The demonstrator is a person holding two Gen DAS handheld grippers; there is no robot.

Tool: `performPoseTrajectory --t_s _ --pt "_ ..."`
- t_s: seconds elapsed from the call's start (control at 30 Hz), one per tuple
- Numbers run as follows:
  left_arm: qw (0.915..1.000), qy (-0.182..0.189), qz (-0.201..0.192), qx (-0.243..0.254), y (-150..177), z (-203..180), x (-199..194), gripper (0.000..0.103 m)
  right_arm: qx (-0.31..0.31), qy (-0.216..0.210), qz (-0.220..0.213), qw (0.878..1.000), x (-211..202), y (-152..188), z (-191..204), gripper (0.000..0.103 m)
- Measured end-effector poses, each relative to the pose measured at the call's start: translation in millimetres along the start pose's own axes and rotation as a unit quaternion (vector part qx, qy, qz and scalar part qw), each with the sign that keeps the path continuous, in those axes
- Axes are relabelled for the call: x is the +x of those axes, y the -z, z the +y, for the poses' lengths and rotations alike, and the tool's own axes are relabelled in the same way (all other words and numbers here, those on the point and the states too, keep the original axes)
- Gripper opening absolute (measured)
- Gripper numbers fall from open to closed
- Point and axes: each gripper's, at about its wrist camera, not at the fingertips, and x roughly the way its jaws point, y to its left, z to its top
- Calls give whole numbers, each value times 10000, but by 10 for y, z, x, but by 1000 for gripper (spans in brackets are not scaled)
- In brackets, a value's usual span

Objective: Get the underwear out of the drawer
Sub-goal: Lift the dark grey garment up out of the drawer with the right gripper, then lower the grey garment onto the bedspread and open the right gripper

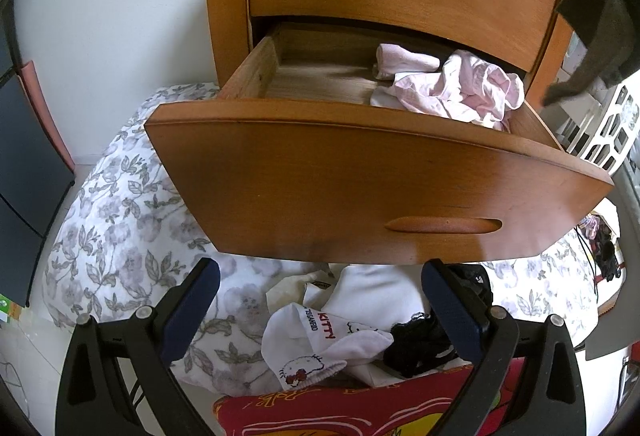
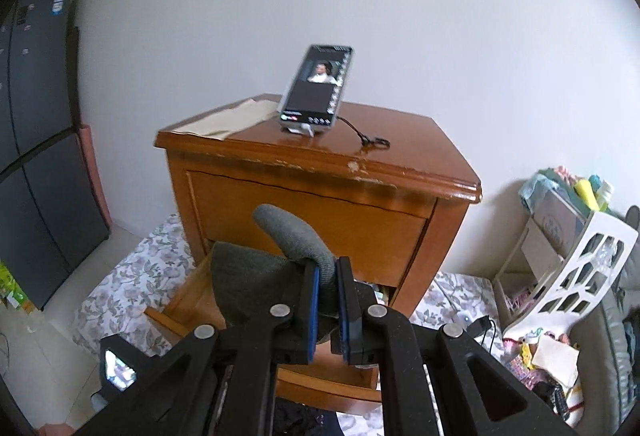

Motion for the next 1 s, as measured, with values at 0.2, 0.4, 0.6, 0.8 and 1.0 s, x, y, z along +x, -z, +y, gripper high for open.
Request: performPoseTrajectory --t_s 0.2,0.4,0.6,0.8,1.0 --pt "10000 -15 -8 -4 2 -1 8 101 -125 -158 -130 9997 -271 36 76 9" --pt "10000 -14 -12 -19 -1 10 12 101 -220 -353 -38 9991 -412 152 175 9" --pt "10000 -15 -21 -11 -1 9 12 101 -427 -523 291 9973 -294 335 292 9" --pt "10000 -11 -23 -58 7 20 4 101 -467 -734 1044 9907 133 656 381 9" --pt "10000 -12 -21 -70 7 21 6 101 -327 -866 1799 9793 632 1050 418 9"
